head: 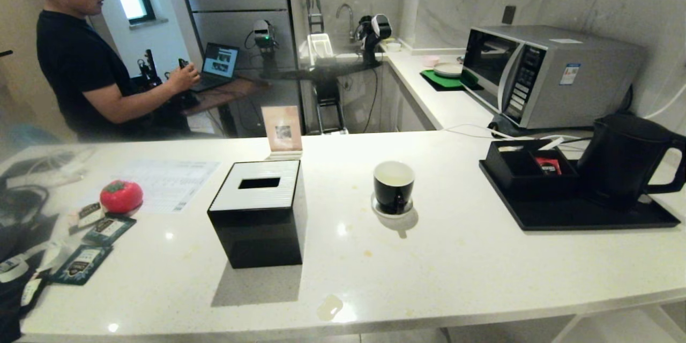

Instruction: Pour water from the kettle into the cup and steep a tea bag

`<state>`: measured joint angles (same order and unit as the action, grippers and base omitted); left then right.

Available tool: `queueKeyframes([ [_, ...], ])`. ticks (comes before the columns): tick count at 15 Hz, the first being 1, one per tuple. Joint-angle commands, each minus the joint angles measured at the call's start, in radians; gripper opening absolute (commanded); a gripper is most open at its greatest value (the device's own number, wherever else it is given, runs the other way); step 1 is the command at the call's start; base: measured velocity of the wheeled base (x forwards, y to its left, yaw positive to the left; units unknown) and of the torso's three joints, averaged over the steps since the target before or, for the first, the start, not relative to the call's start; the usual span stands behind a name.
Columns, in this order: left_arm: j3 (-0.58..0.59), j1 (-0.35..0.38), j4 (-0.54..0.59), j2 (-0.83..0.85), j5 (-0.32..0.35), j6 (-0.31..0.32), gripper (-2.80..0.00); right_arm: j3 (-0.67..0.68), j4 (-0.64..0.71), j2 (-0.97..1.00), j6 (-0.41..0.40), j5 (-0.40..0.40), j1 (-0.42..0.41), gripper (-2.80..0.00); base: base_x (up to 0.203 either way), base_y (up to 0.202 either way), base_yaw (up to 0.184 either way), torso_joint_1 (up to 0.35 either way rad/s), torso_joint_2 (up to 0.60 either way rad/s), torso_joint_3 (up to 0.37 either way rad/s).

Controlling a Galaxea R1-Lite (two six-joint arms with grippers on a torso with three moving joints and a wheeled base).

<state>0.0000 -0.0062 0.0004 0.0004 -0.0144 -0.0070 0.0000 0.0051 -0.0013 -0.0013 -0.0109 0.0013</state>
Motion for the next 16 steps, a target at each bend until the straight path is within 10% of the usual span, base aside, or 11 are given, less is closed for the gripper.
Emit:
queueKeyframes([
  [1,0.000,0.000,0.001,0.001,-0.001,-0.001,-2.80,0.000,0.000,0.001,0.000,0.000,0.000,-2.80,0.000,0.000,0.000,0.000,0.00,0.000],
  [16,0.000,0.000,0.000,0.001,-0.001,-0.001,-2.80,0.000,0.000,0.001,0.000,0.000,0.000,-2.80,0.000,0.000,0.000,0.000,0.00,0.000],
])
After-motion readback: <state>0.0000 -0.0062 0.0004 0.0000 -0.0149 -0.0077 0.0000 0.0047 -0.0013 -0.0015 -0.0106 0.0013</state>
